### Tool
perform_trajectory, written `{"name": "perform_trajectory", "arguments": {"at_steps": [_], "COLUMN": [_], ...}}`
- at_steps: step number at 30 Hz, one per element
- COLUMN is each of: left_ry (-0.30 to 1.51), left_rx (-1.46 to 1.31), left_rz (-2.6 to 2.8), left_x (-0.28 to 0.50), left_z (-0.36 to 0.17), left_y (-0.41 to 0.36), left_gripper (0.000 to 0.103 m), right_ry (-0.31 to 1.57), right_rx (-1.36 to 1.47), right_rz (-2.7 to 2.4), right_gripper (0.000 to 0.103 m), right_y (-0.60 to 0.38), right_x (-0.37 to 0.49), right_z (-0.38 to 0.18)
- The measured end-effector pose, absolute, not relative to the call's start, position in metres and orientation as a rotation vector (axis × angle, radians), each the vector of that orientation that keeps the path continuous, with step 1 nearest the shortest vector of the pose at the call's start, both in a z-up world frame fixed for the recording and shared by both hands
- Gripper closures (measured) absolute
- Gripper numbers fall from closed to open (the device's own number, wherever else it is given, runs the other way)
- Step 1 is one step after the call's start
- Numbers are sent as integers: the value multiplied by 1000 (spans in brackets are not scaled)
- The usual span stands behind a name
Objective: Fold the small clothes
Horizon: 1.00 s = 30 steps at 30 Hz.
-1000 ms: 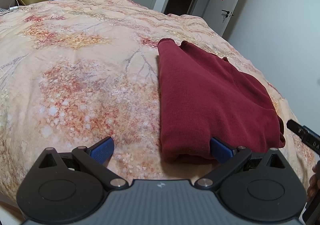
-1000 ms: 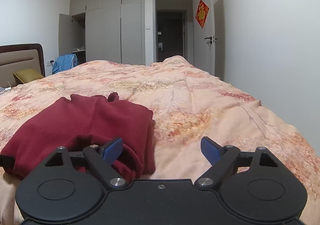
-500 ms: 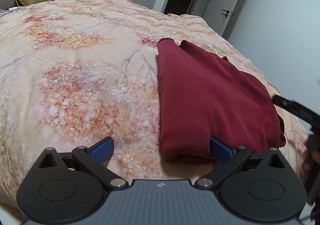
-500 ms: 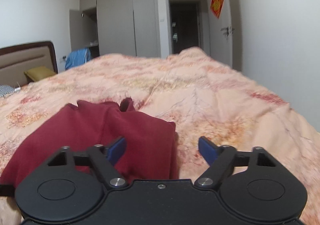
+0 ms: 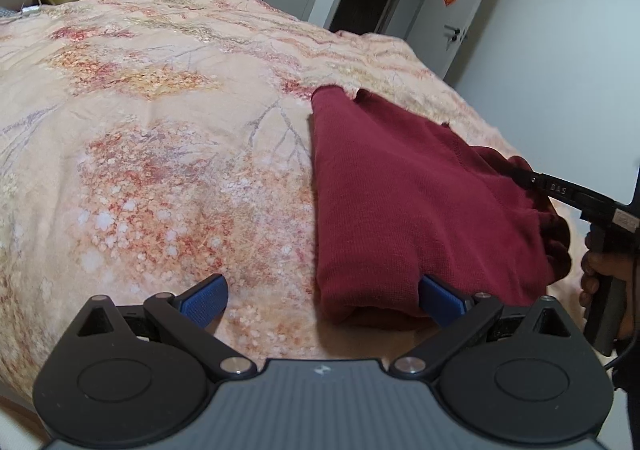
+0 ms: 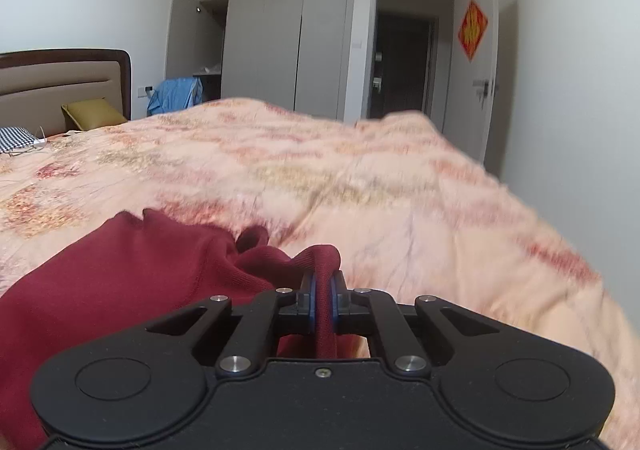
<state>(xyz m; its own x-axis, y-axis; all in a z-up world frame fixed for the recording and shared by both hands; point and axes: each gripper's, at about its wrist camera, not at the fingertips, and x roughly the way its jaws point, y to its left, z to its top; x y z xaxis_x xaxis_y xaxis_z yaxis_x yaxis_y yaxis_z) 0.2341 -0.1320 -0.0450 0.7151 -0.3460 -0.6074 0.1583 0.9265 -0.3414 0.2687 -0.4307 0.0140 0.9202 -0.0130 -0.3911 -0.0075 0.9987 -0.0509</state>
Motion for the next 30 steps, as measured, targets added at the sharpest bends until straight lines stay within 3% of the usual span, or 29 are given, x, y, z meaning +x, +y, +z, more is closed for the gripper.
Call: {"name": "perform_trajectory", "arguments": {"at_steps": [4, 6, 9, 11, 14, 20, 30], "left_ry": [724, 728, 733, 733, 730, 729, 725], "left_rx": [-249, -240, -232, -229, -214, -201, -171], "left_rz": [-287, -287, -290, -288, -278, -287, -287], "left_x": [233, 233, 233, 234, 233, 231, 229], "left_z": [-45, -45, -46, -48, -49, -49, -51], "left_y": [-137, -138, -139, -140, -143, -143, -146], "left_gripper": [0, 0, 0, 0, 0, 0, 0], "right_ry": [449, 492, 492, 495, 491, 506, 465], "right_rx": [-97, -83, -14, 48, 112, 95, 168], "right_rz": [-8, -3, -23, -34, -13, -50, -111], "right_gripper": [95, 88, 67, 47, 37, 24, 13], "right_y": [-430, -433, -441, -445, -447, -443, -451], "right_x": [278, 278, 264, 253, 233, 195, 164], "right_z": [-4, -15, -15, -9, -3, -27, -50]}}
